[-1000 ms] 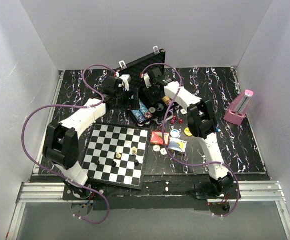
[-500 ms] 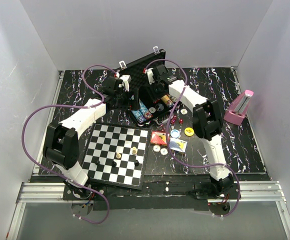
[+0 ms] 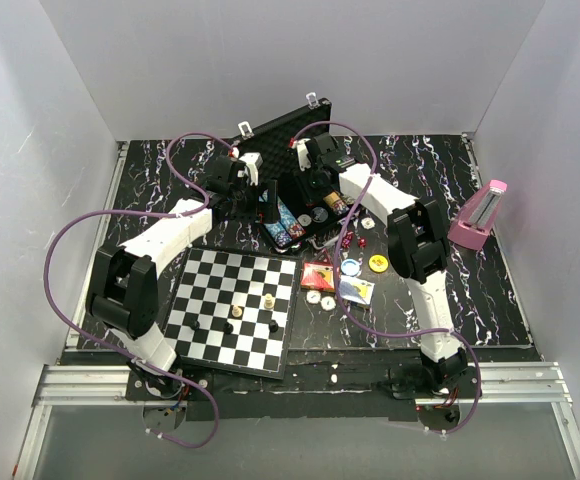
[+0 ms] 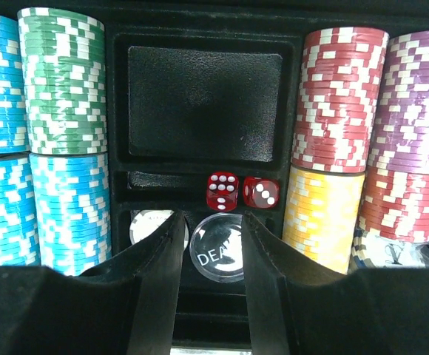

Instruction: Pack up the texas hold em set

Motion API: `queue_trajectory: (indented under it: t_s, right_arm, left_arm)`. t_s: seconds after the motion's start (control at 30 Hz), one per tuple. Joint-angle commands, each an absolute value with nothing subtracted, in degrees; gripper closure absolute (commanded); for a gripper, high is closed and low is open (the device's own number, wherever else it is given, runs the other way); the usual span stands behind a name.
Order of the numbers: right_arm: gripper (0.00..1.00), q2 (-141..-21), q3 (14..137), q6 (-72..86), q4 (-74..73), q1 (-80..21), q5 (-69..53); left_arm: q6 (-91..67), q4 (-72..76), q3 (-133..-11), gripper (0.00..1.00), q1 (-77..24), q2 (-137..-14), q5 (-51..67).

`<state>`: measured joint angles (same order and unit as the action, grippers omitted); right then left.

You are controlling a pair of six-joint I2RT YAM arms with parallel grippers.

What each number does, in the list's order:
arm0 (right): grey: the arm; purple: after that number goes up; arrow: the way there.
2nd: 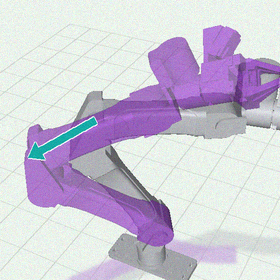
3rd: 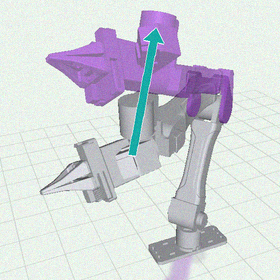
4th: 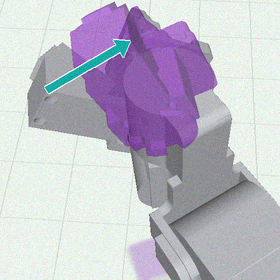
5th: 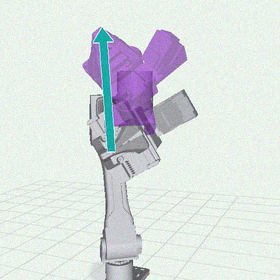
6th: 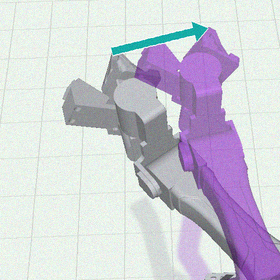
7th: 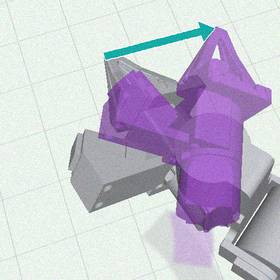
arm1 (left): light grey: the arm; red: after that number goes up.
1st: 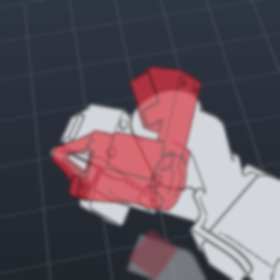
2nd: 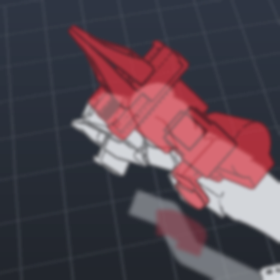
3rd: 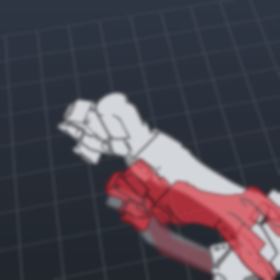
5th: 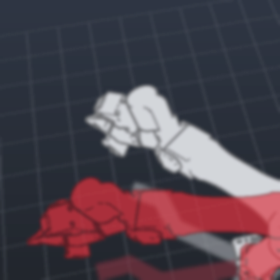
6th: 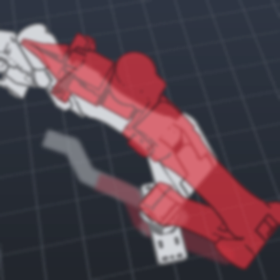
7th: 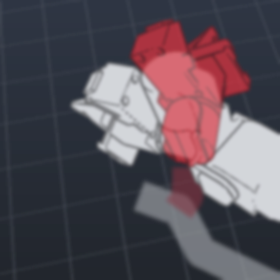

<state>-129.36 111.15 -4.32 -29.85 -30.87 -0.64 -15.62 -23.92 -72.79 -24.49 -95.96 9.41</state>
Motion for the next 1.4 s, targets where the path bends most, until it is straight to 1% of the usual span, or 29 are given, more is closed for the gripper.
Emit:
queue_trajectory:
  t_s: [0.0, 0.4, 0.57, 0.7, 1.13, 1.3, 1.37]
  right_arm:
    - [0.57, -129.46, 112.24, -3.87, -27.95, -30.94, -1.49]
    - [0.58, -132.71, 114.17, -4.39, -28.56, -30.85, -0.26]
    - [0.61, -133.5, 114.87, -4.75, -28.56, -30.85, -0.26]
    - [0.68, -134.03, 115.22, -5.19, -29.26, -30.85, 1.49]
    - [0.68, -135.61, 115.66, -5.63, -29.35, -31.81, 3.25]
    - [0.82, -135.97, 117.68, -5.27, -30.32, -31.73, 3.61]
    - [0.93, -135.53, 118.56, -5.71, -31.81, -31.73, 2.99]
  left_arm:
    - [-15.21, -23.12, -72.95, 0.02, -24.26, -93.87, 8.7]
    - [-15.12, -23.2, -73.21, 0.02, -24.26, -94.22, 8.79]
    - [-15.2, -23.29, -73.3, 0.02, -24.26, -94.48, 8.96]
    - [-15.12, -23.29, -73.3, 0.02, -24.26, -94.66, 8.96]
    - [-15.03, -23.29, -73.48, 0.02, -24.26, -94.92, 9.05]
    - [-15.03, -23.38, -73.56, 0.02, -24.17, -95.01, 9.05]
    - [-14.94, -23.38, -73.57, 0.02, -24.17, -94.92, 9.05]
